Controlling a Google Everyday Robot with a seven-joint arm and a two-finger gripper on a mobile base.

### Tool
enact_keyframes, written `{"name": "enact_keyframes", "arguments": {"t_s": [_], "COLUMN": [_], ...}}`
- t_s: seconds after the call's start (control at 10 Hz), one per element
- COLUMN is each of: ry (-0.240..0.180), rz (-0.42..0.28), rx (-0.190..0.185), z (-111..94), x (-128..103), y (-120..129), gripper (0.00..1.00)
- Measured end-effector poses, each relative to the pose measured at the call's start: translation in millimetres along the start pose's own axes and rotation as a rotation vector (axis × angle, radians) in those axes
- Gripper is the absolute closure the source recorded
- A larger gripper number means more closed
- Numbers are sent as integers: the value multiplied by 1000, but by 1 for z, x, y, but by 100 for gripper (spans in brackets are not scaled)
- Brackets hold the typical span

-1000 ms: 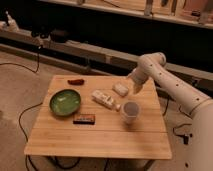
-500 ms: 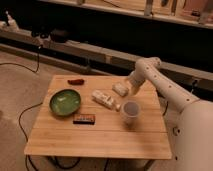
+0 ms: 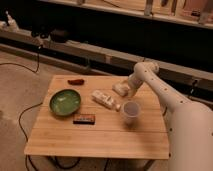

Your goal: Place the white sponge in the ceramic bowl

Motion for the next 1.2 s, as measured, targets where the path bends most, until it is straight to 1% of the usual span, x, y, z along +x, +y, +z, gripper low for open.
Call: {"name": "enact_keyframes", "arguments": {"t_s": [0.2,0.3,0.4,0.7,0.9,1.1,1.2], "ry": [0,0,-1,-4,-9,-12,-7], "rz": [0,-5,-11,-23,-29,-30,-40], "rx": [10,19,27,30,24,24,35], "z": [9,13,16,23,25,21,11], "x": [6,8,9,9,9,9,8], "y": [-3,-6,-9,-14,-13,-16,-25], "gripper": [36,43,54,83,99,100,100]}}
